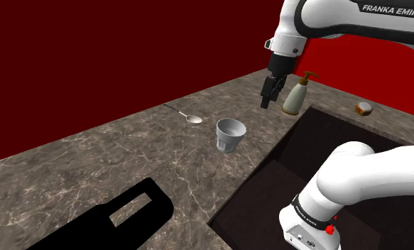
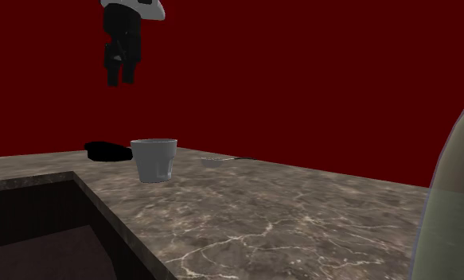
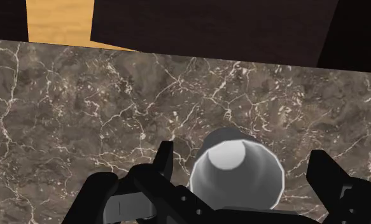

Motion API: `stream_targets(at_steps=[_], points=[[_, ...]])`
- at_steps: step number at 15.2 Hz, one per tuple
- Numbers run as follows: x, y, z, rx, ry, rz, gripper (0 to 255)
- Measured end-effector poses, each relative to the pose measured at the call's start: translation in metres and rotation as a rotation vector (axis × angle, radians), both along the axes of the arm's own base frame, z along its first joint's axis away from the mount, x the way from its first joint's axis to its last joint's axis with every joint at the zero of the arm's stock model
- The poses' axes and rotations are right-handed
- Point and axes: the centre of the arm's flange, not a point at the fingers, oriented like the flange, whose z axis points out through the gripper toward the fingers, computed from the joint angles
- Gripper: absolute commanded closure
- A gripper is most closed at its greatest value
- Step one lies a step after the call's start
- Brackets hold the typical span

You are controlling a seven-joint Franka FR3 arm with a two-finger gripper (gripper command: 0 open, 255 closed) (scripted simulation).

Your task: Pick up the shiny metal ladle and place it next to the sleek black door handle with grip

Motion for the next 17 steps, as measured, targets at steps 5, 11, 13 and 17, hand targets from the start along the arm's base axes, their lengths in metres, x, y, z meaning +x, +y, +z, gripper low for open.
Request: stream_targets(at_steps=[5, 11, 13, 17], points=[[0.034, 0.009, -0.018, 0.006, -0.002, -0.005, 0], [0.1, 0.02, -0.052, 0.018, -0.008, -0.015, 0], [0.123, 0.021, -0.062, 0.022, -0.011, -0.019, 0], [0.169, 0.031, -0.086, 0.031, -0.015, -0.027, 0]])
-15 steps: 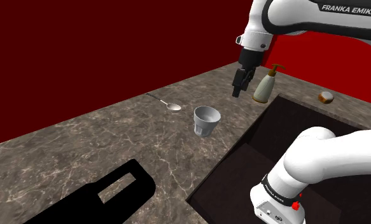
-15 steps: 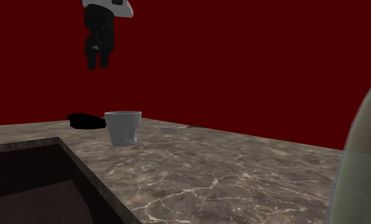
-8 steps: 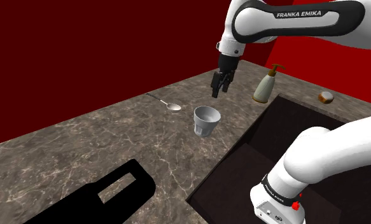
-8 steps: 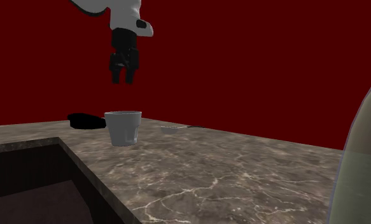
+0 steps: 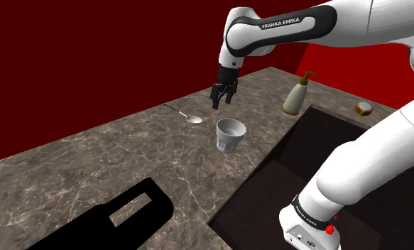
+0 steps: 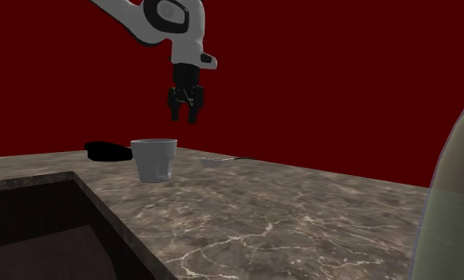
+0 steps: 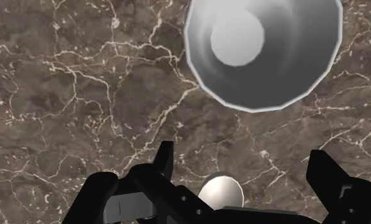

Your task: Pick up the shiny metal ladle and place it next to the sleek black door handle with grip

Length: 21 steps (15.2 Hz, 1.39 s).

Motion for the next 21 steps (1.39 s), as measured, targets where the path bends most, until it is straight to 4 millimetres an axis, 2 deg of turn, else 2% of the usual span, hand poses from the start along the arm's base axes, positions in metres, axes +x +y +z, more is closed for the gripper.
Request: stream_targets(at_steps=[17, 18, 21], points=[[0.197, 0.031, -0.097, 0.035, -0.018, -0.03, 0], [0.205, 0.03, -0.1, 0.036, -0.019, -0.031, 0], [0.21, 0.034, -0.114, 0.038, -0.02, -0.032, 0]])
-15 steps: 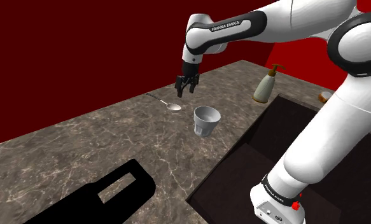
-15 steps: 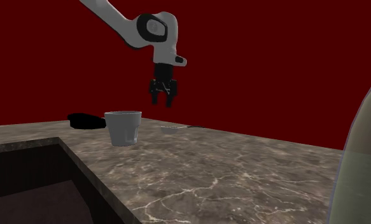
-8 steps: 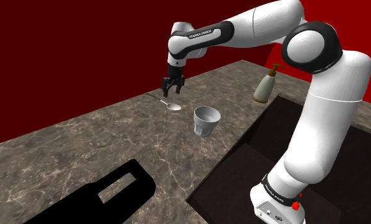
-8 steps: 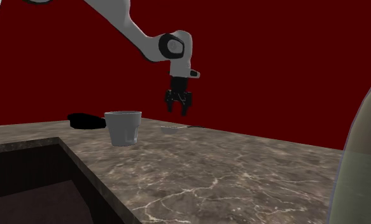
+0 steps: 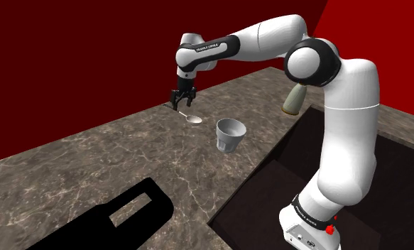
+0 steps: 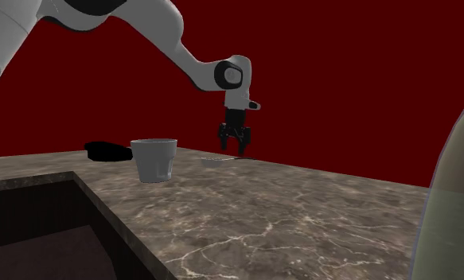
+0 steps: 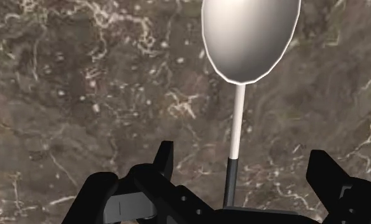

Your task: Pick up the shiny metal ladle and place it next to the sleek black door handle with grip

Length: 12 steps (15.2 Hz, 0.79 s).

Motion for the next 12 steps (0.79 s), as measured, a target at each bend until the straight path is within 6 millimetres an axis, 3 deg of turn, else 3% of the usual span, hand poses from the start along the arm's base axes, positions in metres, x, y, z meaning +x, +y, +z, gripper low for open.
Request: stream_targets(at_steps=[5, 11, 12], points=[[-0.001, 0.003, -0.026, 0.0, 0.0, 0.0, 0], [0.0, 0.003, -0.03, 0.0, -0.001, 0.0, 0], [0.0, 0.003, -0.03, 0.0, -0.001, 0.0, 255]])
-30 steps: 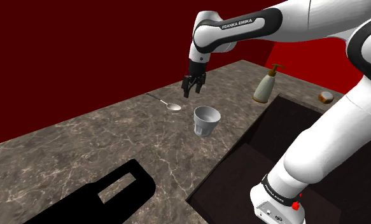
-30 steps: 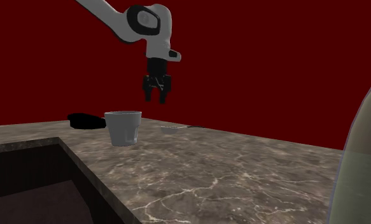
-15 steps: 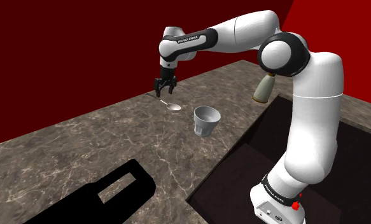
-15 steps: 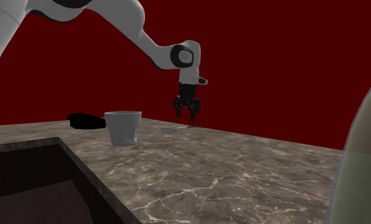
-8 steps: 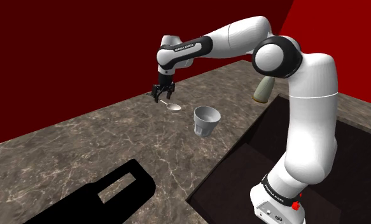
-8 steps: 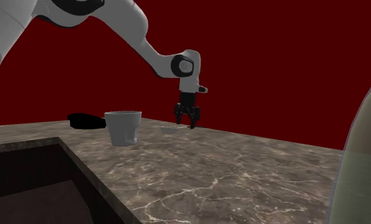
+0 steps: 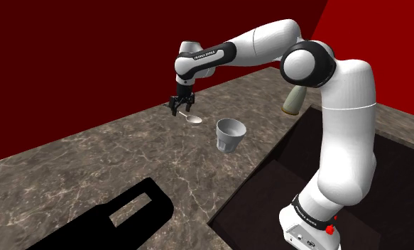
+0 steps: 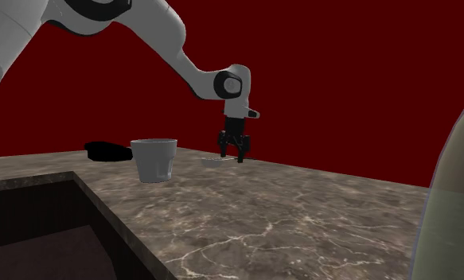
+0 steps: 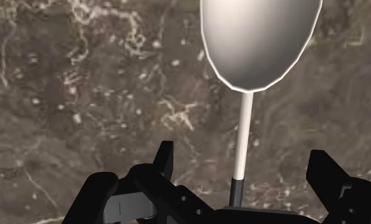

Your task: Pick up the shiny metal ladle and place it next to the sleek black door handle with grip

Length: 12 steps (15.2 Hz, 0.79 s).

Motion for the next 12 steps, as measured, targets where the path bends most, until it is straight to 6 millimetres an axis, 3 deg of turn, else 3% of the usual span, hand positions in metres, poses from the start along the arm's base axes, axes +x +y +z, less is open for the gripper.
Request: stream_targets(at_steps=[12], points=[[0.0003, 0.0006, 0.0062, 0.0, 0.0, 0.0, 255]])
